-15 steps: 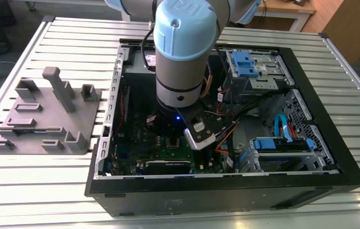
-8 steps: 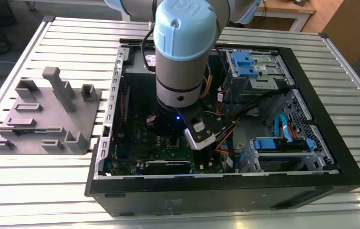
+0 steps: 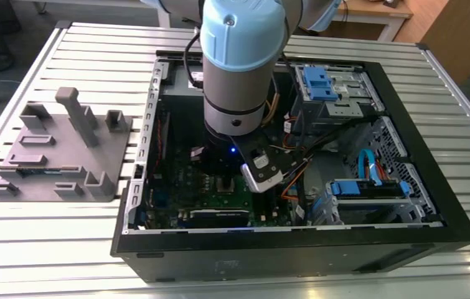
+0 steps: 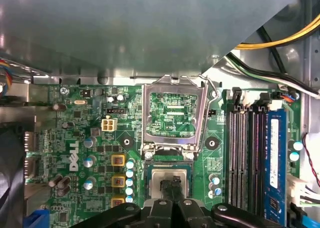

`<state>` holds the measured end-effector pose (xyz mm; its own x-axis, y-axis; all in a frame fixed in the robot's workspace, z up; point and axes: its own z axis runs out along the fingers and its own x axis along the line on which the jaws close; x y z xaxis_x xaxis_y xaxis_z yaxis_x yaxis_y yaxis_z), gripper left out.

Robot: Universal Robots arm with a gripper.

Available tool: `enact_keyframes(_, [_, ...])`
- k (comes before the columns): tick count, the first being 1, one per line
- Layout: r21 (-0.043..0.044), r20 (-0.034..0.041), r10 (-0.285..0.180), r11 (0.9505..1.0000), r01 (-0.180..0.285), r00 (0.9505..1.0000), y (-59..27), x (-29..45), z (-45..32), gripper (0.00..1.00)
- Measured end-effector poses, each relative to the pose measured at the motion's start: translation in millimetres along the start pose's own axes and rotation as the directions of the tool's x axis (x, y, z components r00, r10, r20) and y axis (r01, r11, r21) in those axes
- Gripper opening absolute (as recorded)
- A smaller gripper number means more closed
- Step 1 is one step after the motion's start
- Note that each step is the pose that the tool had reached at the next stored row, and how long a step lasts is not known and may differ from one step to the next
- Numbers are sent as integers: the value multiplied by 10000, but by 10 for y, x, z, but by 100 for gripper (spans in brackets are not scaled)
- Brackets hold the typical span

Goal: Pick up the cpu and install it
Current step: 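Place the cpu into insertion slot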

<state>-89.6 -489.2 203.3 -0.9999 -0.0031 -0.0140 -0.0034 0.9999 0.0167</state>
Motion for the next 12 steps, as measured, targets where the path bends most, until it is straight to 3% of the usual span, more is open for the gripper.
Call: enact_keyframes(12, [-4, -1, 1, 10000, -1, 10000, -4, 2, -11, 11])
